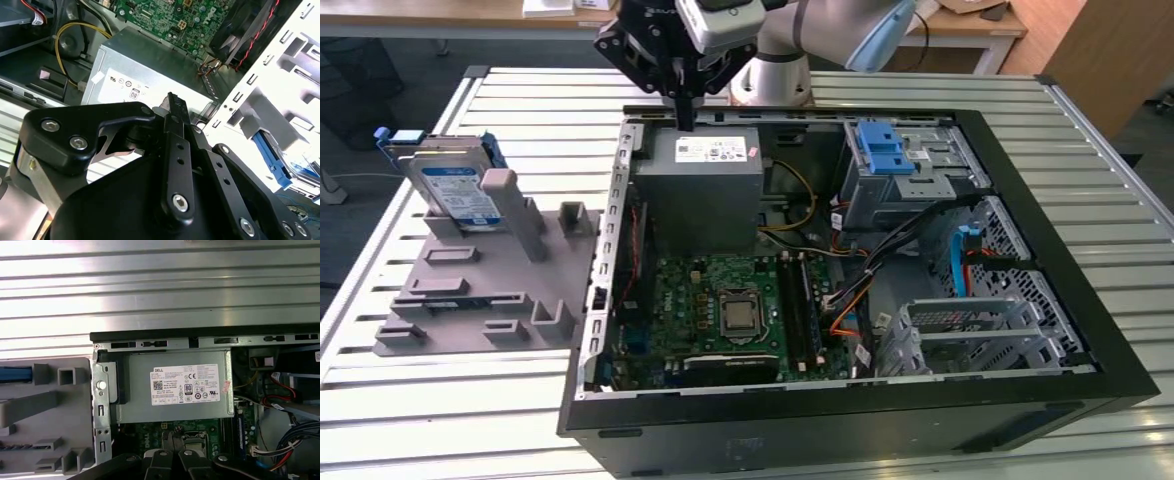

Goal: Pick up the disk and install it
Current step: 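Reach for the disk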

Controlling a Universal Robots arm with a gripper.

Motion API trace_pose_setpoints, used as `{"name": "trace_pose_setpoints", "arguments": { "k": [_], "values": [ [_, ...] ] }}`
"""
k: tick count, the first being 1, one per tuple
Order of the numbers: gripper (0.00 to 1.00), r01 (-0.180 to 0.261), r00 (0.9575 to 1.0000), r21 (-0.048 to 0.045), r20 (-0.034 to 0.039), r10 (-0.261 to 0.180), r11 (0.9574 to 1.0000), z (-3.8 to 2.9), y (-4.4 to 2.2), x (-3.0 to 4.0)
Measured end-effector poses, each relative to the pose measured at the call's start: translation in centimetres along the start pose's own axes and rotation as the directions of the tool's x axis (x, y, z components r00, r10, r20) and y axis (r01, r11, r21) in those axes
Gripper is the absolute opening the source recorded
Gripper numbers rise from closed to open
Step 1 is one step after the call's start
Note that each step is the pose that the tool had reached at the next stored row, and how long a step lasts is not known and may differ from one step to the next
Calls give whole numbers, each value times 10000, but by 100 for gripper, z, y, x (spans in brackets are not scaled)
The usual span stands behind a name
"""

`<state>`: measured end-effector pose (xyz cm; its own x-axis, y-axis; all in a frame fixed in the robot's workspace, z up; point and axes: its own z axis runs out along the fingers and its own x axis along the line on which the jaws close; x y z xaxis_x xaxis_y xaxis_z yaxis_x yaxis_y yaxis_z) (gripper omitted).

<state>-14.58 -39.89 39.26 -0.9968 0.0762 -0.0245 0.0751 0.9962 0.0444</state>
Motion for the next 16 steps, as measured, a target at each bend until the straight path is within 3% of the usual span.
{"name": "trace_pose_setpoints", "arguments": {
  "k": [16],
  "values": [
    [11, -1, 10000, 0, 0, 1, 10000, 0, -3, 44]
  ]
}}
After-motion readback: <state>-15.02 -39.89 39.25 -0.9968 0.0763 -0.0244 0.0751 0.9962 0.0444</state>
